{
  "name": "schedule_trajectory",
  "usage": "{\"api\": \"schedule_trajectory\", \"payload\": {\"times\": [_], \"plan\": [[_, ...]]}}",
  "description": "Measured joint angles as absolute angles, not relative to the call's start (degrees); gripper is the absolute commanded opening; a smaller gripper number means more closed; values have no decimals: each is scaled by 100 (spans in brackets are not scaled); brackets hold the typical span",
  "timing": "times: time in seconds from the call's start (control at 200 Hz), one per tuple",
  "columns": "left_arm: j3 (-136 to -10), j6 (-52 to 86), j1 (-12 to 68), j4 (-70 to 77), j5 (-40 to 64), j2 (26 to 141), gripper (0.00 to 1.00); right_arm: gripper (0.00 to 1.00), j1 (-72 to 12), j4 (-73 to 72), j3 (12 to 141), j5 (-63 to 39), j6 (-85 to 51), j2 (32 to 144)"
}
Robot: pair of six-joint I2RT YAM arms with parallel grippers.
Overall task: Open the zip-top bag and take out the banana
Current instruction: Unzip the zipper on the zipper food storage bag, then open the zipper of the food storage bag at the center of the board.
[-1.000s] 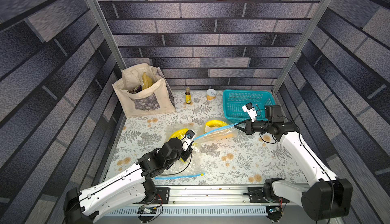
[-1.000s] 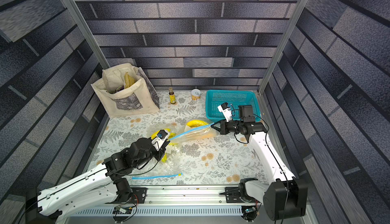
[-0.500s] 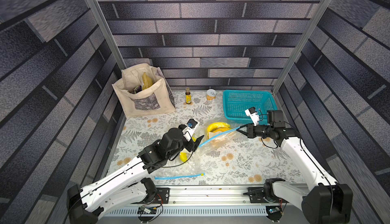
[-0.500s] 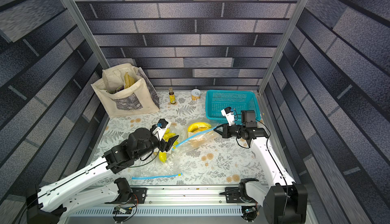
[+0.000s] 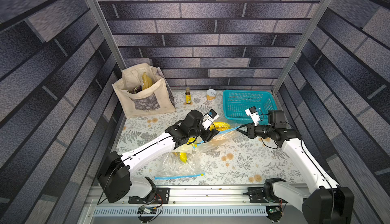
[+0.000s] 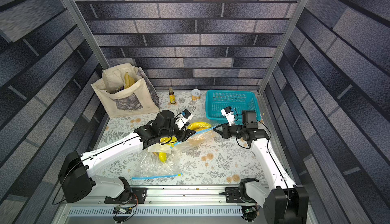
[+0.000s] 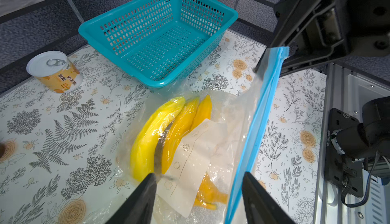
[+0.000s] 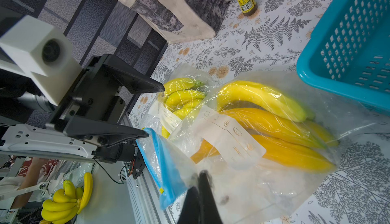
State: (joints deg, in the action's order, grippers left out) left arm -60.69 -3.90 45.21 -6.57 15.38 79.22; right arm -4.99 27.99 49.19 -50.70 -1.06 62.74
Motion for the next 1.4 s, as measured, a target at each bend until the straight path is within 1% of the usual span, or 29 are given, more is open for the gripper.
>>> {"api": "schedule_trajectory", "payload": {"times": [0.311, 0.626, 0.872, 1.117, 1.237, 1.402], "plan": [[-6145, -517, 4501, -613, 1802, 7988, 60, 0, -499, 2799, 4919, -5070, -106, 6274], [-6145, -670, 4545, -642, 1802, 8123, 57, 0, -499, 2801, 4919, -5070, -106, 6274], [-6145, -816, 4578, -755, 1758, 8167, 51, 0, -499, 2803, 4919, -5068, -104, 6274], [-6145, -880, 4578, -825, 1697, 8213, 50, 0, -499, 2805, 4919, -5068, -102, 6274], [-6145, -884, 4578, -862, 1636, 8235, 47, 0, -499, 2808, 4919, -5068, -86, 6274], [-6114, -904, 4578, -947, 1629, 8230, 48, 0, -499, 2812, 4919, -5057, -82, 6274]]}}
